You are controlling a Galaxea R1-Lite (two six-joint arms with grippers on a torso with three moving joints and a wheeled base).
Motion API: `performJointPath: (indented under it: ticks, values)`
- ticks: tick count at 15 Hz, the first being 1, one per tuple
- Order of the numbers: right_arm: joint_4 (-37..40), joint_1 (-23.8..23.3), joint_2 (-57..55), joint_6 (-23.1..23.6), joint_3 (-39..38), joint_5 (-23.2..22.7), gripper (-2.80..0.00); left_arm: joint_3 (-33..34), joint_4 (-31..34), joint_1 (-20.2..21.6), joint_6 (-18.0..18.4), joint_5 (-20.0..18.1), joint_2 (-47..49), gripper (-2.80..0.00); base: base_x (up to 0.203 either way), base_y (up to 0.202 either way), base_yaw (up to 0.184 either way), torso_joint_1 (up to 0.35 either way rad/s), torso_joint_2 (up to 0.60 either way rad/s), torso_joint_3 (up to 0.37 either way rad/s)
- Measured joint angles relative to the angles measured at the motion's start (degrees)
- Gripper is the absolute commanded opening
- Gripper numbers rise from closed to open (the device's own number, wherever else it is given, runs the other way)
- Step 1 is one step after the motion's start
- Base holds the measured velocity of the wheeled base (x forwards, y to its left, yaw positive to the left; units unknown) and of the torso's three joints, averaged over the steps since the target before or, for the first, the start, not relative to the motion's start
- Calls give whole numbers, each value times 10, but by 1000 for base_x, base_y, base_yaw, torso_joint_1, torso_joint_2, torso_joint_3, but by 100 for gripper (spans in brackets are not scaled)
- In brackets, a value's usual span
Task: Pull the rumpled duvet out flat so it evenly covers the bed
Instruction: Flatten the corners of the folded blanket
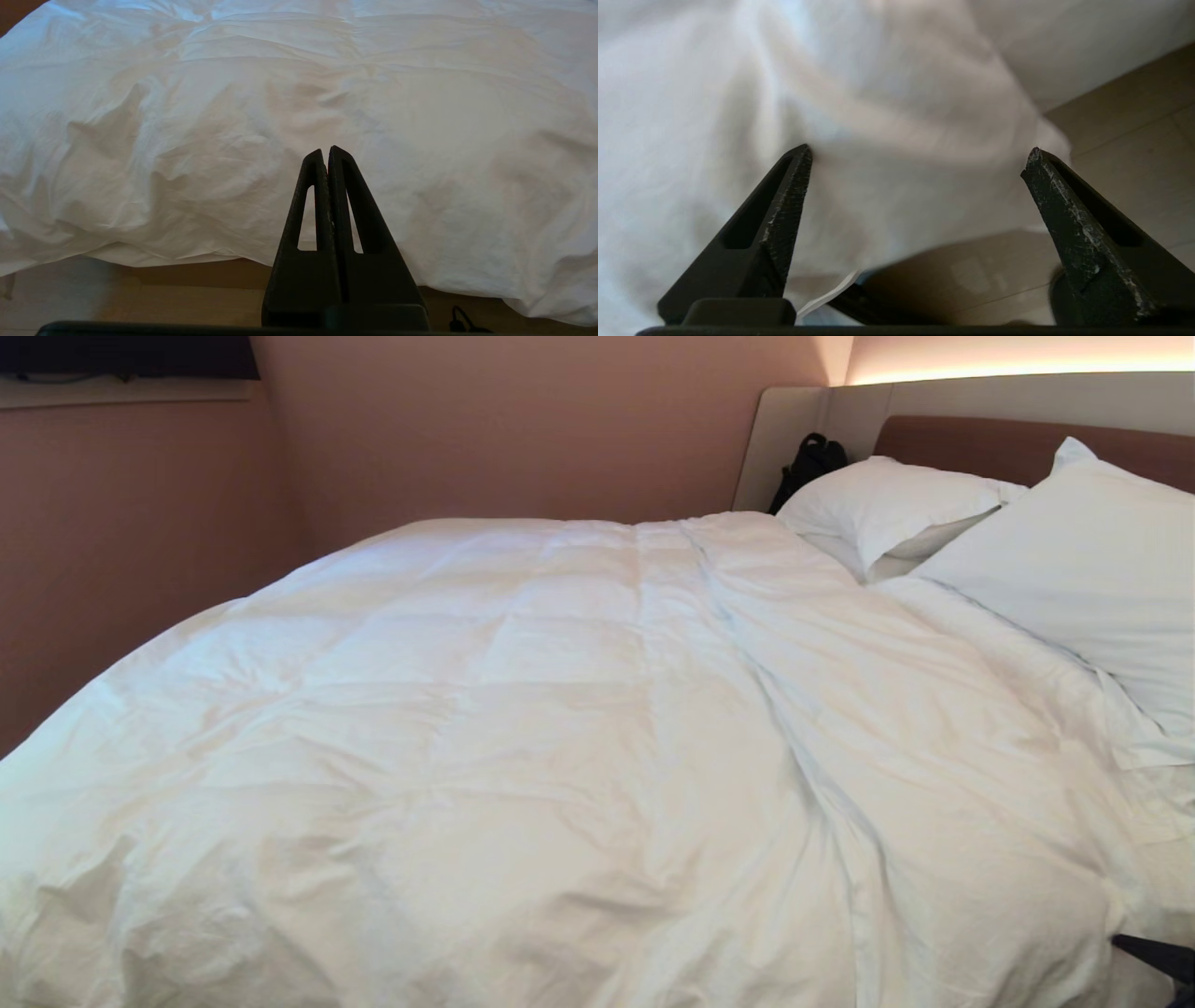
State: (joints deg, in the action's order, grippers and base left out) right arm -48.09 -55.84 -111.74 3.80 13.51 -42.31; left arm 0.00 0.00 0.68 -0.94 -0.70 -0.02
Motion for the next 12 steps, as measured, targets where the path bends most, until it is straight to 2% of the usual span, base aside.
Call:
performJointPath:
  ticks: [5,12]
  values:
    - [0,12,-66,29,50,4,0,0,0,0,0,0,0,-280,0,0,0,0,0,0]
    - [0,28,-116,117,56,3,0,0,0,0,0,0,0,-280,0,0,0,0,0,0]
